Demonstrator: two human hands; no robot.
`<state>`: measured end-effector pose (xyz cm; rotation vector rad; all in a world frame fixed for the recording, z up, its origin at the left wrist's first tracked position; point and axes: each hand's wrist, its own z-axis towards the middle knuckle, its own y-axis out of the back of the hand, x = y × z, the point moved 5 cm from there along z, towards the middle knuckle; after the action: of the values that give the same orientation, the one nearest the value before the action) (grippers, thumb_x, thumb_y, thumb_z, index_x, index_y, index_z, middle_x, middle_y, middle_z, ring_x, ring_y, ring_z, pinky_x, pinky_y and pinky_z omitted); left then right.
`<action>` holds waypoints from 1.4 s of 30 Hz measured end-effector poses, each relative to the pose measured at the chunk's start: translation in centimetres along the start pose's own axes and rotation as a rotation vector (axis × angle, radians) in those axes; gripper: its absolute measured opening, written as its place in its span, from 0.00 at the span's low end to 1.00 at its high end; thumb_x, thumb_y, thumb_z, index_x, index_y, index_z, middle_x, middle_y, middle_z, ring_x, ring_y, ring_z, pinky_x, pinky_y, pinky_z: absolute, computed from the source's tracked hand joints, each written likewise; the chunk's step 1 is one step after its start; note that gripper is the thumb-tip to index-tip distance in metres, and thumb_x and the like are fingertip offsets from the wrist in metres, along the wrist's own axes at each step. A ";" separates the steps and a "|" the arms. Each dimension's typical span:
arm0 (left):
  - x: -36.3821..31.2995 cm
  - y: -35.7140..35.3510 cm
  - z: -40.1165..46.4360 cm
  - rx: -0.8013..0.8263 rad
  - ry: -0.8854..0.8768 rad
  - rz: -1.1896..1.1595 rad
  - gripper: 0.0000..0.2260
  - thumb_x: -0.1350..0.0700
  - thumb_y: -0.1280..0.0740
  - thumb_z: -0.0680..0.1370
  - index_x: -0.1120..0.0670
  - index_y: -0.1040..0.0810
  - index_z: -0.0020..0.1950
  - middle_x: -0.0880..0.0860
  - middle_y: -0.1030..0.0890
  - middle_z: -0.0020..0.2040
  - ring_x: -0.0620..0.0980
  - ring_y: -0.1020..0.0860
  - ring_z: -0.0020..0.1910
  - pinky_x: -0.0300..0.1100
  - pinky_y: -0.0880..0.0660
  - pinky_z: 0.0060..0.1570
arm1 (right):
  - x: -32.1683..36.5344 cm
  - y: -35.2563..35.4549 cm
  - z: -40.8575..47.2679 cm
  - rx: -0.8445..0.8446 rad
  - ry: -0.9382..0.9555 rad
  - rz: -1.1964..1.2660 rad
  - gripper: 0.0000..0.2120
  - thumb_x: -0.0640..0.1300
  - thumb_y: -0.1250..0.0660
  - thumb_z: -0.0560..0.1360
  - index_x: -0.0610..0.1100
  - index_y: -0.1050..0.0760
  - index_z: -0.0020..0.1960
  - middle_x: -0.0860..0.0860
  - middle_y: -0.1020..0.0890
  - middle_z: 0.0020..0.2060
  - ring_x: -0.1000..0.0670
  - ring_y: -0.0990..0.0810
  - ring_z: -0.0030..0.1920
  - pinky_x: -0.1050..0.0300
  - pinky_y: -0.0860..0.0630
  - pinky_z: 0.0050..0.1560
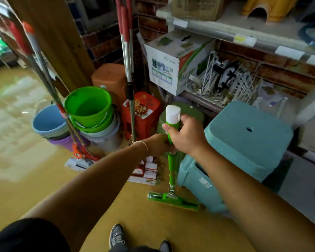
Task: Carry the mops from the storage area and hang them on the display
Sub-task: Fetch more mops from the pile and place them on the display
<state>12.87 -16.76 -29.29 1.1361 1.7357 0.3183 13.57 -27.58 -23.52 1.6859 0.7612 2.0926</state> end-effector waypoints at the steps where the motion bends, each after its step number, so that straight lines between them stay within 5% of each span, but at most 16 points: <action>1: 0.4 0.2 -0.3 -0.031 0.017 -0.018 0.15 0.57 0.39 0.82 0.60 0.28 0.67 0.59 0.22 0.62 0.50 0.25 0.50 0.37 0.26 0.43 | 0.6 0.0 0.4 0.015 0.008 0.007 0.12 0.52 0.25 0.73 0.48 0.26 0.43 0.53 0.21 0.34 0.47 0.21 0.37 0.57 0.29 0.37; 4: 0.8 1.3 -1.3 -0.109 -0.022 -0.082 0.12 0.58 0.37 0.81 0.60 0.24 0.62 0.53 0.21 0.51 0.44 0.24 0.44 0.35 0.23 0.48 | 2.6 -0.1 1.2 0.029 0.041 -0.024 0.12 0.53 0.25 0.73 0.49 0.27 0.43 0.55 0.24 0.33 0.53 0.25 0.35 0.61 0.32 0.33; 6: 1.7 1.7 -2.3 -0.128 -0.031 -0.113 0.09 0.56 0.36 0.80 0.58 0.22 0.58 0.51 0.21 0.47 0.42 0.25 0.38 0.29 0.27 0.41 | 3.8 -0.8 1.5 0.044 0.065 -0.044 0.12 0.53 0.25 0.73 0.49 0.26 0.43 0.57 0.26 0.32 0.55 0.26 0.34 0.66 0.37 0.30; 10: 5.0 2.8 -4.4 -0.145 0.018 -0.172 0.08 0.51 0.34 0.79 0.55 0.21 0.51 0.47 0.21 0.40 0.43 0.26 0.36 0.36 0.29 0.41 | 6.1 -3.7 1.7 0.084 0.100 -0.005 0.13 0.54 0.24 0.72 0.47 0.23 0.43 0.56 0.25 0.30 0.53 0.24 0.32 0.64 0.36 0.28; 18: 13.2 6.9 -12.6 -0.194 0.131 -0.279 0.14 0.49 0.34 0.78 0.57 0.22 0.57 0.59 0.18 0.51 0.51 0.22 0.44 0.51 0.21 0.50 | 15.0 -12.0 0.9 0.234 0.224 0.066 0.09 0.50 0.23 0.72 0.47 0.22 0.43 0.58 0.25 0.31 0.60 0.28 0.31 0.65 0.34 0.32; 23: 18.8 9.7 -18.8 -0.308 0.147 -0.283 0.13 0.48 0.36 0.80 0.56 0.22 0.58 0.48 0.22 0.40 0.42 0.26 0.33 0.32 0.26 0.33 | 21.5 -18.5 -0.4 0.312 0.279 0.086 0.13 0.54 0.24 0.70 0.45 0.19 0.45 0.53 0.17 0.37 0.51 0.17 0.41 0.55 0.20 0.42; 27: 24.2 11.7 -24.4 -0.358 0.168 -0.349 0.04 0.53 0.35 0.79 0.51 0.22 0.47 0.53 0.21 0.43 0.49 0.25 0.40 0.47 0.24 0.45 | 27.7 -23.6 -2.6 0.389 0.345 0.089 0.09 0.49 0.24 0.73 0.46 0.20 0.48 0.52 0.17 0.39 0.50 0.18 0.43 0.56 0.23 0.43; 36: 35.5 16.1 -38.0 -0.609 0.214 -0.481 0.05 0.59 0.38 0.81 0.54 0.26 0.45 0.48 0.28 0.35 0.44 0.32 0.32 0.35 0.31 0.32 | 41.6 -36.1 -6.9 0.502 0.497 0.132 0.12 0.49 0.24 0.72 0.43 0.19 0.50 0.46 0.15 0.44 0.45 0.16 0.47 0.43 0.19 0.50; 42: 41.3 18.1 -47.2 -0.840 0.240 -0.559 0.03 0.55 0.37 0.81 0.54 0.26 0.49 0.44 0.27 0.37 0.37 0.31 0.31 0.25 0.35 0.28 | 50.3 -42.3 -10.5 0.599 0.625 0.159 0.11 0.50 0.24 0.73 0.45 0.22 0.49 0.48 0.17 0.44 0.46 0.17 0.48 0.50 0.21 0.48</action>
<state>-19.45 39.07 -19.68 0.0025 1.7639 0.7564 -11.06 32.99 -11.07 1.3468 1.6180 2.7333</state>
